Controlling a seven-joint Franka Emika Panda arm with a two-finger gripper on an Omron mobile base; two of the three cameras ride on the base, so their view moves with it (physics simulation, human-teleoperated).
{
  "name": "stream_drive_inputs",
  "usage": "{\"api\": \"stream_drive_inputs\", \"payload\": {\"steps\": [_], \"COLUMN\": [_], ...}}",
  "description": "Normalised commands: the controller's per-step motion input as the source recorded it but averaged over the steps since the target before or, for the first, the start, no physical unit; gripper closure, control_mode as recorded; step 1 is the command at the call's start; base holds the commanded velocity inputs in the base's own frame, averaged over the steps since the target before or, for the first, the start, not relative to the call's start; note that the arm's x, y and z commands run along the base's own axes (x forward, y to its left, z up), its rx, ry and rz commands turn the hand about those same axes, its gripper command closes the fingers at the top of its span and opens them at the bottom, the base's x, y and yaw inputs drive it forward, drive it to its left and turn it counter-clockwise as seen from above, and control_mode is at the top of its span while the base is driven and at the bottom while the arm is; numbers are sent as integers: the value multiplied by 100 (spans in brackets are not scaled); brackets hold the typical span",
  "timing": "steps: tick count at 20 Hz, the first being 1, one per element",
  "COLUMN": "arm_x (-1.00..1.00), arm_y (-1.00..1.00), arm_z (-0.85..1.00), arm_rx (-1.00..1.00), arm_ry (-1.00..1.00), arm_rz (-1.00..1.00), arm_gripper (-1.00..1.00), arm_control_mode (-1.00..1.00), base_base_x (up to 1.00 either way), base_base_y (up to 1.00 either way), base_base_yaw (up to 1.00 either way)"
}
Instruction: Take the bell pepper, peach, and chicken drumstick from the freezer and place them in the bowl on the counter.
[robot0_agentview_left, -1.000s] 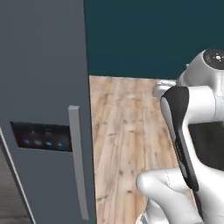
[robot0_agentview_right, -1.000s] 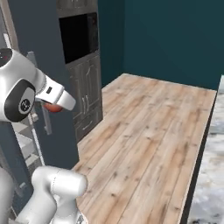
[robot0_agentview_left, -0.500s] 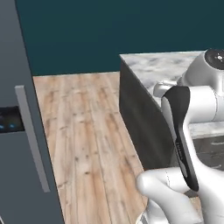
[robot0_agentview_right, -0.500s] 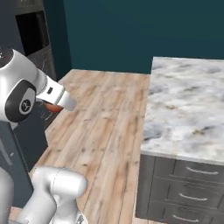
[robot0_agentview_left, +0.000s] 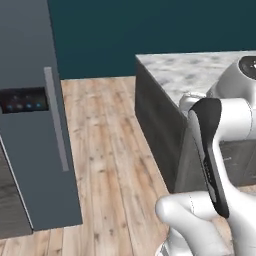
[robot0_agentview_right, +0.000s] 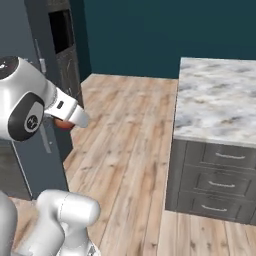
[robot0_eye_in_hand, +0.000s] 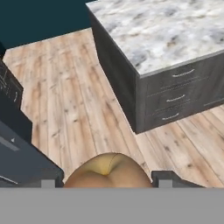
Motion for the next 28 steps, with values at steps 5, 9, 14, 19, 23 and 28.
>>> {"api": "stream_drive_inputs", "payload": {"steps": [5,9,14,19,23,28], "arm_x": [0,0,0,0,0,0], "arm_y": [0,0,0,0,0,0], "arm_z": [0,0,0,0,0,0], "arm_rx": [0,0,0,0,0,0], "arm_ry": [0,0,0,0,0,0], "arm_rz": [0,0,0,0,0,0], "arm_gripper": [100,100,100,100,100,100], "arm_control_mode": [100,100,100,100,100,100], "base_base_x": [-100,-100,-91,-46,-28,-27], "base_base_y": [47,44,45,55,77,76], "base_base_yaw": [53,52,62,75,79,80]}}
